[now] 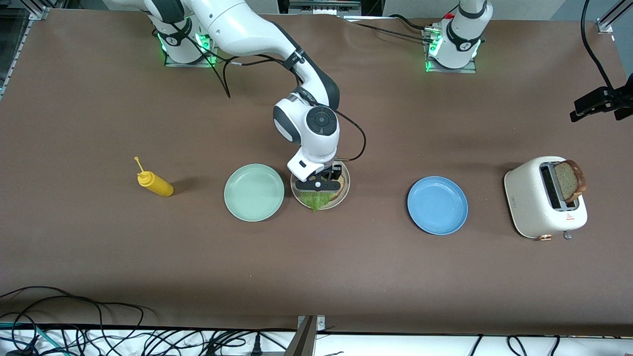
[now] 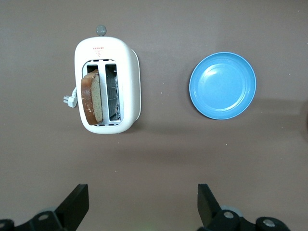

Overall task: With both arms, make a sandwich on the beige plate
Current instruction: 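Lower the lettuce onto the bread and open the right gripper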

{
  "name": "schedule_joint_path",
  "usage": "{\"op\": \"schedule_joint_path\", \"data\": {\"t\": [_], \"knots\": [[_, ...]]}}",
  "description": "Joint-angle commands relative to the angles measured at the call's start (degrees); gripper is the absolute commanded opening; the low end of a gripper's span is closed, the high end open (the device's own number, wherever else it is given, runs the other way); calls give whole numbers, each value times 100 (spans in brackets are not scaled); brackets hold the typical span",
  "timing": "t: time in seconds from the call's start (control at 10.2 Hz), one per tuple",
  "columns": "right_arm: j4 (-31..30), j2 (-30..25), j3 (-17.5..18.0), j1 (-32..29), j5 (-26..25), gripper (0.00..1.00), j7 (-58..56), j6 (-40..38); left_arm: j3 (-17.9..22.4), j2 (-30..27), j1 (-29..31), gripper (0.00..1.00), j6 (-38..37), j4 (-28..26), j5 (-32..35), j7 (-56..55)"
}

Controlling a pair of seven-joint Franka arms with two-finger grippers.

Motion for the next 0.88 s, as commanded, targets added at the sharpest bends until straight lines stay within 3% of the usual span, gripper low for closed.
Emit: {"op": "schedule_joint_path", "data": {"t": [0.0, 0.49, 0.78], "knots": [[118, -97, -61, 16, 275, 100, 156, -150, -31, 54, 14, 100, -146, 172, 147, 7], [83, -825, -79, -334, 337, 100, -361, -1053, -31, 54, 23, 100, -146, 172, 147, 7], [56, -1344, -831, -388, 320, 100, -800, -2360, -31, 54, 14, 100, -146, 172, 147, 7]]}}
